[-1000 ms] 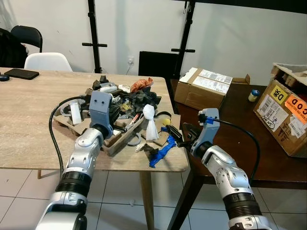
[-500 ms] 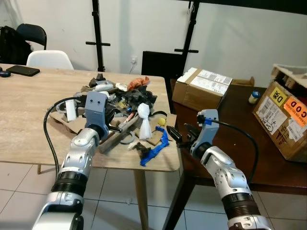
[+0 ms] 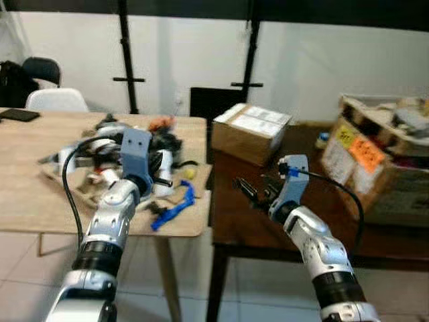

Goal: Picking trash to rubbish bin

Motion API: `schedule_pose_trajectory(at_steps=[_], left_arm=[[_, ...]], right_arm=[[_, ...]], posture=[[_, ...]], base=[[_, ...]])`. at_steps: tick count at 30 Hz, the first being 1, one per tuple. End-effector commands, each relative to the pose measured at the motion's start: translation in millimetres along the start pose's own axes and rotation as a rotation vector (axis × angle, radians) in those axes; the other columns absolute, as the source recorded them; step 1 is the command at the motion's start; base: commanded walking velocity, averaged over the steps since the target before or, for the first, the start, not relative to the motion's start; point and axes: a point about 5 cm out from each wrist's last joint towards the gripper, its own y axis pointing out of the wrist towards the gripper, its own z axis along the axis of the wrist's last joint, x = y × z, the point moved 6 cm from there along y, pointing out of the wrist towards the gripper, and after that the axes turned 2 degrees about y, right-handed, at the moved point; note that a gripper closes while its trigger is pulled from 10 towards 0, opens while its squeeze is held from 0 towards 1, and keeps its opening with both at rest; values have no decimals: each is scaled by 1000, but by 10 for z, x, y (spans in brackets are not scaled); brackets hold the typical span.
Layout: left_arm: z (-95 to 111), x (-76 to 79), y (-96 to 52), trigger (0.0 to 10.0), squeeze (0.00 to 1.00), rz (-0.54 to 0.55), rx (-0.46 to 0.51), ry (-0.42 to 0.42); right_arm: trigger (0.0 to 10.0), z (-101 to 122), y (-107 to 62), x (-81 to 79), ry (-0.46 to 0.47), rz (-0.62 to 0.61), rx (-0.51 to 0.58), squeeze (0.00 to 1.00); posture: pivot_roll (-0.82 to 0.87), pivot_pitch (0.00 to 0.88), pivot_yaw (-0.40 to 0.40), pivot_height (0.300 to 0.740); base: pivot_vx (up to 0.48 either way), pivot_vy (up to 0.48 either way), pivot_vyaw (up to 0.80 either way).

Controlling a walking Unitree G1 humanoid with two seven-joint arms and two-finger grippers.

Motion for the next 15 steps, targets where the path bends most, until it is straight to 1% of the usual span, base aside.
schedule_pose_trajectory(at_steps=[1, 5, 10, 11, 15], left_arm=[[-121, 34, -30, 10000, 0, -13, -37, -24], [-121, 42, -38, 10000, 0, -17, -40, -32], [-132, 30, -41, 10000, 0, -14, -49, -43], [-141, 3, -40, 10000, 0, 0, -56, -47], [-146, -62, -44, 10000, 0, 35, -59, -42]], right_arm=[[10000, -28, -23, 30, -1, -8, -6, 0], [10000, -22, -22, 27, -1, -6, -4, 0], [10000, -19, -28, 30, -3, -5, -3, 0], [10000, -18, -29, 32, -4, -4, -4, 0], [10000, -18, -30, 35, -5, -4, -4, 0]], posture=[[53, 56, -55, 740], [53, 56, -54, 740], [51, 55, -53, 740], [50, 55, -54, 740], [52, 55, -55, 740]], base=[[0, 307, 0], [0, 299, 0], [0, 480, 0], [0, 300, 0], [0, 0, 0]])
